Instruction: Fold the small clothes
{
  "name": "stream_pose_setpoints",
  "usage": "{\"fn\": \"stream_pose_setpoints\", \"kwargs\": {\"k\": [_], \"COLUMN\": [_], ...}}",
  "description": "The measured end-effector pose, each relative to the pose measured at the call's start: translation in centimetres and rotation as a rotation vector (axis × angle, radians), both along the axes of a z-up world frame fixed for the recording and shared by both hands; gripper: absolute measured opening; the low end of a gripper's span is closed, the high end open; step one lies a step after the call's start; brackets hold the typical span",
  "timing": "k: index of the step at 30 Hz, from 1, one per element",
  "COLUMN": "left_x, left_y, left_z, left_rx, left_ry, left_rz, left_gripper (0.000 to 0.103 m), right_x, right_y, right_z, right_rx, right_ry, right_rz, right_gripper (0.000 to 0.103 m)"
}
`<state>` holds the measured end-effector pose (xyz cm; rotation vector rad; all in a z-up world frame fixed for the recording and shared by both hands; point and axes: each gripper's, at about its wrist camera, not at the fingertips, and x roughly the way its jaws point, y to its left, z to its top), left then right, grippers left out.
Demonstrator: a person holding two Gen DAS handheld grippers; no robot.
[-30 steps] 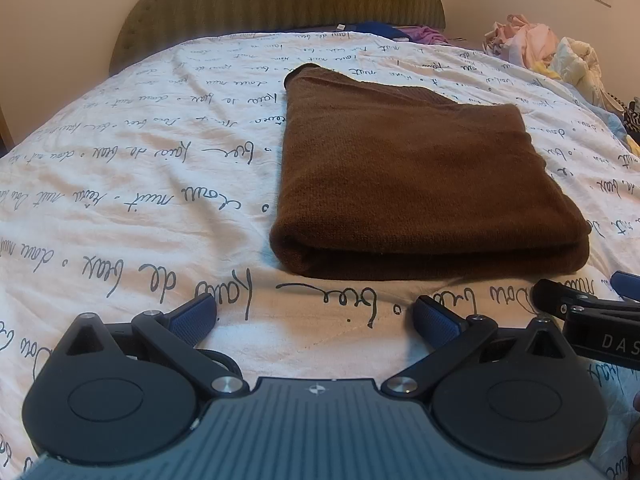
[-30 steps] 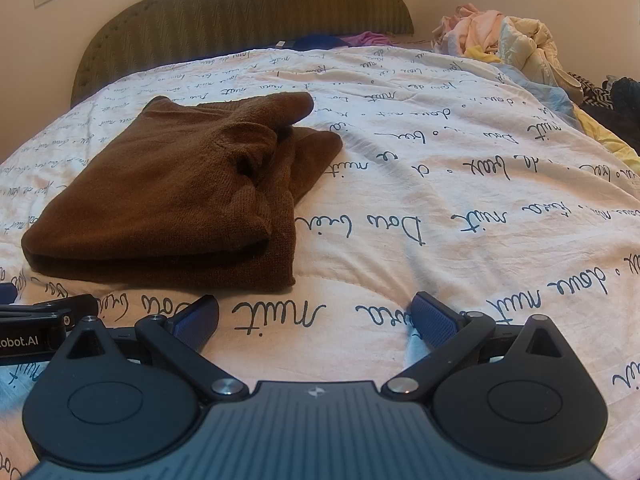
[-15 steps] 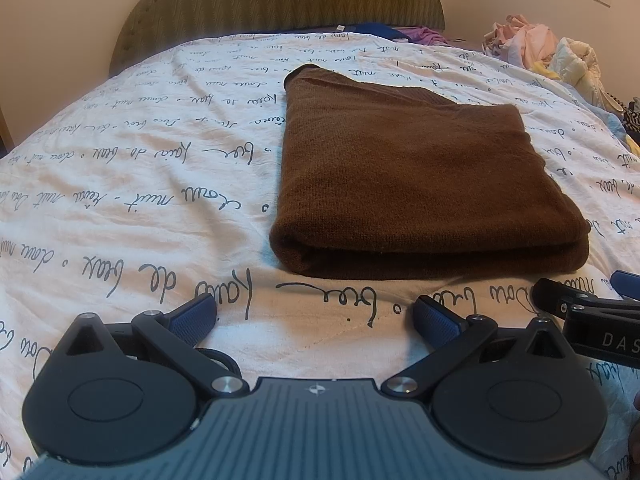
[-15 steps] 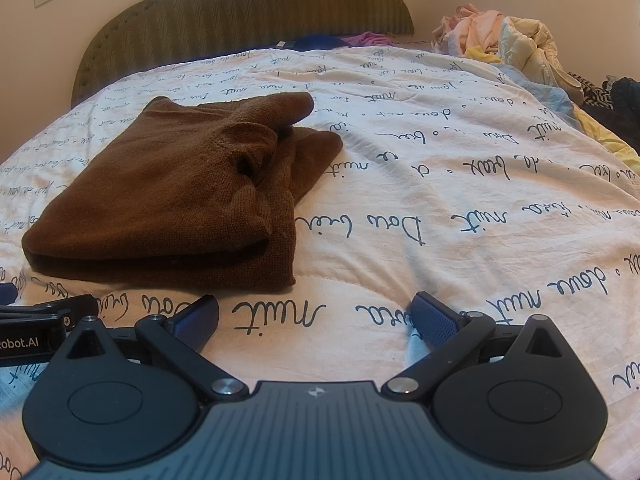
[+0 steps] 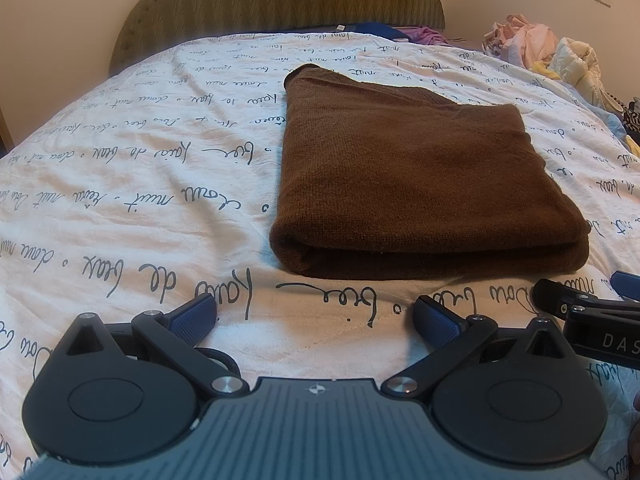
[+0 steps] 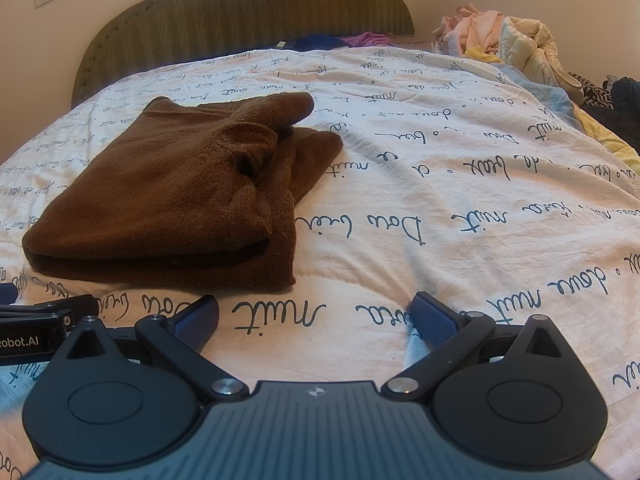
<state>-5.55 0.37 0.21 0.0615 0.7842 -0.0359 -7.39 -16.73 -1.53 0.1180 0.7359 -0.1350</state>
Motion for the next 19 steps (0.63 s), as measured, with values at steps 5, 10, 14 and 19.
{"fn": "stream_pose_setpoints", "kwargs": {"k": [5, 10, 14, 19], "left_x": [0.02, -0.05, -0.34, -0.46], "left_y": [0.00, 0.02, 0.18, 0.12], "left_z": [0.01, 0.01, -0.01, 0.00], "left_rx": [0.000, 0.000, -0.004, 0.003], "left_ry": [0.001, -0.003, -0.015, -0.018], "left_rz": [0.000, 0.001, 0.004, 0.013], "left_gripper": [0.103, 0.103, 0.103, 0.103], "right_x": [-0.01, -0.02, -0.03, -0.03], "right_y": [0.00, -0.01, -0.01, -0.05], "right_z": [0.00, 0.00, 0.00, -0.01], "right_rx": [0.000, 0.000, 0.001, 0.000], "right_ry": [0.000, 0.000, -0.001, -0.001], "right_rz": [0.000, 0.000, 0.000, 0.000], "right_gripper": [0.103, 0.103, 0.103, 0.103]}}
